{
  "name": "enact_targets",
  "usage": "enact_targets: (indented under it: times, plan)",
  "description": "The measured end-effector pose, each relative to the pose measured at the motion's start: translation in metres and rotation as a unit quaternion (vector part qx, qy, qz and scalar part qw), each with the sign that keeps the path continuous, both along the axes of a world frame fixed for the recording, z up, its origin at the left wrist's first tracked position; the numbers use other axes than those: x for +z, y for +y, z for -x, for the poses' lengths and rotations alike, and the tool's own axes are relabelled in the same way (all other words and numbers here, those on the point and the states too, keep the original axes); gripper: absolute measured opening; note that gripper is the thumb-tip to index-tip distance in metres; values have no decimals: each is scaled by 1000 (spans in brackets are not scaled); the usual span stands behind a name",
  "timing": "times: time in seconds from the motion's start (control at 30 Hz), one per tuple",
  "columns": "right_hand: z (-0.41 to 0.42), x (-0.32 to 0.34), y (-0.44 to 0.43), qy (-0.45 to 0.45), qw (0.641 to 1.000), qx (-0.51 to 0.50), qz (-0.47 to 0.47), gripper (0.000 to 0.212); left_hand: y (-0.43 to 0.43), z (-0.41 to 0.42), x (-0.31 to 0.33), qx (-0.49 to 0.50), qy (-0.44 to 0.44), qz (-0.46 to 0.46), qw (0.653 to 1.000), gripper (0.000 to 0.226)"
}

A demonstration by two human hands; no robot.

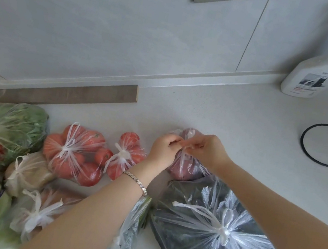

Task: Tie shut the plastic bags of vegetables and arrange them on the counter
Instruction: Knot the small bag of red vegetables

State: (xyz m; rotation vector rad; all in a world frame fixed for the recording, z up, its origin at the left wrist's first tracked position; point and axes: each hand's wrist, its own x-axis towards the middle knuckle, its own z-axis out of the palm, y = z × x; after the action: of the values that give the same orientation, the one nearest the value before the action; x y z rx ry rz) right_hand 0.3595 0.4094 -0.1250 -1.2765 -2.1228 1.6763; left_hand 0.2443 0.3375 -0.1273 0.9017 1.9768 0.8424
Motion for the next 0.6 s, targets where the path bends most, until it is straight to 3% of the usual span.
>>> enact_targets:
  times: [0.07, 0.13, 0.2, 0.3, 0.4, 0.6]
  plan:
    - [-1, -13, -10, 0, 988, 0, -157, 17, 2, 3, 3, -12, -16, 24, 1000, 24]
    - [-2, -23, -16, 30, 948, 34, -316, 12, 3, 6, 3, -28, -25, 40, 998, 24]
    - [-1, -24, -16, 17, 921, 50, -387, 4, 3, 7, 2, -26, -29, 52, 998, 23]
    - [-2, -25, -15, -63, 896, 97, -429, 22, 3, 7, 2, -12, -6, 49, 999, 19]
    - [-5, -25, -17, -127, 865, 131, -467, 19, 4, 6, 1, -21, 94, 27, 995, 21]
    - [-11, -20, -30, -184, 869, 159, -431, 5, 4, -1, -8, -7, 206, 52, 977, 28]
